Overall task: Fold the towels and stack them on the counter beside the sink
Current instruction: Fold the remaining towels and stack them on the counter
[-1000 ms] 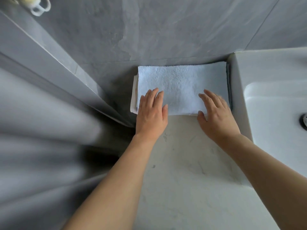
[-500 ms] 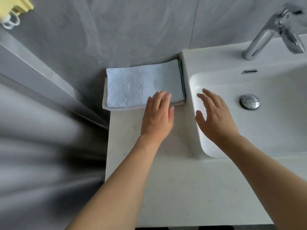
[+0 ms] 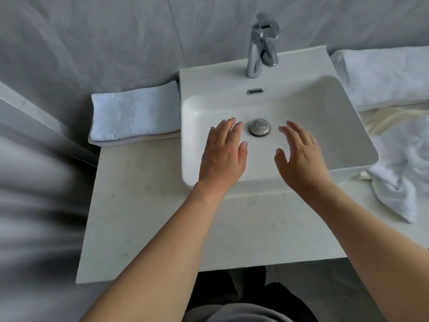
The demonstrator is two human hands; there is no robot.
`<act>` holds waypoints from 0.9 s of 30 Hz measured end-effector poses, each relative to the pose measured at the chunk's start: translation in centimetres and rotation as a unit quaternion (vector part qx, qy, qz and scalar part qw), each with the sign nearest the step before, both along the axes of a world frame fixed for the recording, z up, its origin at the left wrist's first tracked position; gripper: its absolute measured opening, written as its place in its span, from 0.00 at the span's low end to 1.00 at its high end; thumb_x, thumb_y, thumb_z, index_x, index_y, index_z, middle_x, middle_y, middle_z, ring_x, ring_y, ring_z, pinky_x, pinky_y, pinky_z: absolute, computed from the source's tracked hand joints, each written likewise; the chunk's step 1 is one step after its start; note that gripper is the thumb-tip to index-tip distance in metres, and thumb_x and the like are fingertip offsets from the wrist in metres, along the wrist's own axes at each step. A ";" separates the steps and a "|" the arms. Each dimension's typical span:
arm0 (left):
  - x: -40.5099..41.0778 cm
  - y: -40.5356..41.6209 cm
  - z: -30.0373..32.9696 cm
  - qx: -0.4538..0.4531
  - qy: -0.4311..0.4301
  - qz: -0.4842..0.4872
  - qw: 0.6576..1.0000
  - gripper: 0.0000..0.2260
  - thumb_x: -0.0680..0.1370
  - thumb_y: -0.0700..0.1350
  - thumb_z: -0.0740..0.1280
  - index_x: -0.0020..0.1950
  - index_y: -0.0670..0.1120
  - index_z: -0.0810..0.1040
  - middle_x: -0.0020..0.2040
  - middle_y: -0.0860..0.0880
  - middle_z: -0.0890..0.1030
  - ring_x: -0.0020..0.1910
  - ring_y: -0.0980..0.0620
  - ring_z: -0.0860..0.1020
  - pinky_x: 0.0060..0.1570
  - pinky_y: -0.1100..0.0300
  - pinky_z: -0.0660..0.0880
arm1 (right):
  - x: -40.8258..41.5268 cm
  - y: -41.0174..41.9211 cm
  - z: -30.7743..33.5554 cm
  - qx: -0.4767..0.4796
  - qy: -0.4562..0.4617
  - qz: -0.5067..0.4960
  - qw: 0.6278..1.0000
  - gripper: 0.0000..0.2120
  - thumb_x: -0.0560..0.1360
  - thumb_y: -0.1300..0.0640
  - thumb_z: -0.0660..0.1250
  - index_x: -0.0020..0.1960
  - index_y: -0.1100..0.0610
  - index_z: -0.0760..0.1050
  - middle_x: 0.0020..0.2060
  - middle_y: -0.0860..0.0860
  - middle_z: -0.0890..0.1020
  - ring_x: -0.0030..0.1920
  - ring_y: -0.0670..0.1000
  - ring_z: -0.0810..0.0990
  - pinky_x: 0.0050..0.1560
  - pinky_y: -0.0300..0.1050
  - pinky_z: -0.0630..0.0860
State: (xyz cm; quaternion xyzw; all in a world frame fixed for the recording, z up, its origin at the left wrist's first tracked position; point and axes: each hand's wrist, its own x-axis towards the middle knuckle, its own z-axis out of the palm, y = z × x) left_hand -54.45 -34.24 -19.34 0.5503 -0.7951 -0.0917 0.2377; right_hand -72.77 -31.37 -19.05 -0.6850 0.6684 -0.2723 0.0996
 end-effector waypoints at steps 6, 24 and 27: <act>-6.5 0.0 -0.5 -0.023 0.023 -0.043 0.999 0.20 0.80 0.45 0.57 0.67 0.37 0.74 0.68 0.39 0.74 0.68 0.39 0.72 0.72 0.43 0.64 | -6.4 2.4 -0.1 0.001 0.002 -0.057 0.998 0.23 0.73 0.57 0.61 0.67 0.62 0.72 0.69 0.59 0.72 0.69 0.61 0.70 0.71 0.59 0.64; -40.4 4.0 -5.6 0.334 0.062 -0.060 0.939 0.22 0.78 0.40 0.65 0.72 0.40 0.69 0.73 0.43 0.66 0.71 0.43 0.67 0.70 0.54 0.64 | -39.2 4.9 -7.8 0.312 0.008 -0.226 0.923 0.37 0.74 0.57 0.65 0.78 0.58 0.52 0.75 0.59 0.60 0.73 0.62 0.59 0.73 0.55 0.57; -41.4 4.5 -9.5 0.378 -0.112 -0.072 0.916 0.32 0.75 0.51 0.69 0.75 0.44 0.62 0.73 0.43 0.62 0.71 0.38 0.63 0.69 0.49 0.64 | -40.9 4.3 -9.7 0.326 0.041 -0.230 0.916 0.30 0.74 0.57 0.65 0.73 0.62 0.61 0.62 0.62 0.74 0.60 0.65 0.71 0.62 0.55 0.66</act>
